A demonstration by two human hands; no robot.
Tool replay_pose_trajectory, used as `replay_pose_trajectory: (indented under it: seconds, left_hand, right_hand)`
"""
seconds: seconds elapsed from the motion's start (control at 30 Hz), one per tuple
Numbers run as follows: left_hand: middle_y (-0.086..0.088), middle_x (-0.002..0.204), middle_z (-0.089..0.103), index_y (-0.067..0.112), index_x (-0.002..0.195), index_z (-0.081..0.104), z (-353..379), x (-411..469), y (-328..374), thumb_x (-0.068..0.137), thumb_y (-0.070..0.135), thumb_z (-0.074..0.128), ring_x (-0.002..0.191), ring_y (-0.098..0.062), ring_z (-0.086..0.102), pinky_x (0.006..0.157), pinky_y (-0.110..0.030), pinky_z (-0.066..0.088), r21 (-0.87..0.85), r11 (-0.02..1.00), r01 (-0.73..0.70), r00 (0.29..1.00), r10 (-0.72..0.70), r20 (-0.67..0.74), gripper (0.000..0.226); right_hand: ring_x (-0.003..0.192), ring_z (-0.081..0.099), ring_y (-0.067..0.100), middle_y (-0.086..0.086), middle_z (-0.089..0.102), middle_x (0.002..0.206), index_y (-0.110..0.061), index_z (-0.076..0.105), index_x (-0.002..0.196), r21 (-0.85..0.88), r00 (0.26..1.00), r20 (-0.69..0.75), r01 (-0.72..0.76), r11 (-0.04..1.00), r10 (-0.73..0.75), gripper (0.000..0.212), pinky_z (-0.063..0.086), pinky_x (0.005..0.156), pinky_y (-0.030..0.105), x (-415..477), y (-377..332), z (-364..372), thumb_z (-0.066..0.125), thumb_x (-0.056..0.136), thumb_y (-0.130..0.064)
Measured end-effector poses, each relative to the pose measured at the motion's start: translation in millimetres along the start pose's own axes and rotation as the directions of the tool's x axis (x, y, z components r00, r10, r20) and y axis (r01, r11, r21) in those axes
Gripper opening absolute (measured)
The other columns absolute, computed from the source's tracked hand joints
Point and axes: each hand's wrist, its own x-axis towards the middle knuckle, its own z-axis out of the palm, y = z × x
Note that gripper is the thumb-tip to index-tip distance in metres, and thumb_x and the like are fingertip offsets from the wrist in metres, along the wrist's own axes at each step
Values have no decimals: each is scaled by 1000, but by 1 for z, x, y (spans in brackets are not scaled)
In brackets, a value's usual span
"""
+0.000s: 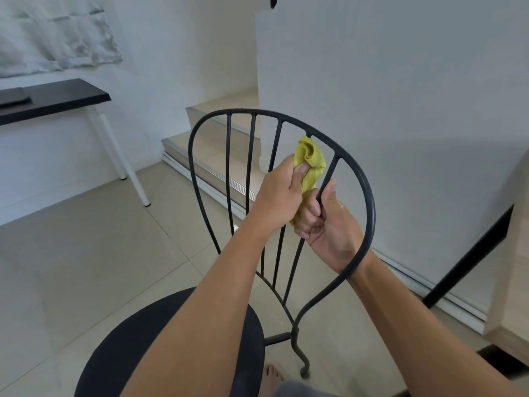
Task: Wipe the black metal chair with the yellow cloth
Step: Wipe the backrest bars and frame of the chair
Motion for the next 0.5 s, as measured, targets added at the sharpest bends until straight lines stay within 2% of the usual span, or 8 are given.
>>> replay_pose_trajectory:
  seconds: [0.07, 0.13, 0.2, 0.27, 0.33, 0.4, 0.5]
  left_hand:
    - [-1, 72, 57, 13, 97, 51, 15, -26, -26, 104, 29, 35, 61, -12, 54, 56, -22, 43, -17, 1000, 21, 999, -21, -23, 24]
    - [2, 71, 57, 20, 101, 49, 39, -69, -67, 104, 30, 35, 58, -8, 55, 50, -21, 43, 7, 997, 82, 996, -82, 25, 17]
    - [7, 69, 54, 26, 100, 45, 63, -113, -106, 104, 31, 34, 54, -4, 51, 48, -16, 38, 107, 969, 221, 968, -231, 98, 12]
    - [8, 75, 55, 25, 103, 46, 76, -134, -127, 103, 32, 34, 59, -2, 54, 49, -11, 40, 183, 916, 358, 914, -384, 131, 13]
    - [9, 76, 55, 22, 105, 46, 77, -135, -131, 103, 31, 35, 63, -3, 55, 51, -9, 40, 193, 909, 369, 904, -400, 154, 15]
    - [10, 75, 53, 21, 106, 47, 67, -135, -130, 104, 31, 34, 64, -6, 54, 51, -12, 38, 208, 919, 336, 910, -373, 181, 17]
    - [3, 72, 56, 20, 103, 50, 51, -140, -125, 104, 33, 32, 60, -6, 50, 54, -17, 36, 142, 924, 354, 924, -369, 99, 22]
  right_hand:
    - [55, 19, 19, 1, 26, 57, -15, 38, 66, 10, 1000, 15, 8, 1000, -8, 52, 19, 56, 36, 0, 1, -1, 29, 94, -59]
    - [54, 21, 17, -1, 28, 57, -16, 39, 64, 29, 1000, 15, 13, 1000, -13, 52, 21, 55, 34, 1, 0, -2, 29, 95, -57]
    - [54, 21, 16, -3, 27, 56, -16, 38, 64, 26, 1000, 19, 4, 1000, -5, 53, 22, 54, 33, 0, 0, -1, 27, 96, -56]
    - [54, 21, 15, -3, 28, 57, -16, 39, 64, 29, 1000, 23, 6, 1000, -7, 53, 24, 53, 31, 0, 2, -1, 25, 97, -56]
    - [54, 22, 16, -3, 28, 57, -16, 40, 65, 21, 1000, 27, 6, 1000, -7, 54, 27, 53, 29, 1, 0, -3, 24, 99, -55]
    - [56, 26, 17, 0, 33, 58, -14, 45, 69, 9, 1000, 14, 14, 1000, -14, 54, 32, 56, 29, -1, 1, -4, 23, 102, -51]
    - [69, 47, 18, 6, 51, 75, -11, 57, 83, -15, 994, -78, 71, 997, -71, 47, 41, 69, 32, -7, 3, -7, 33, 102, -47]
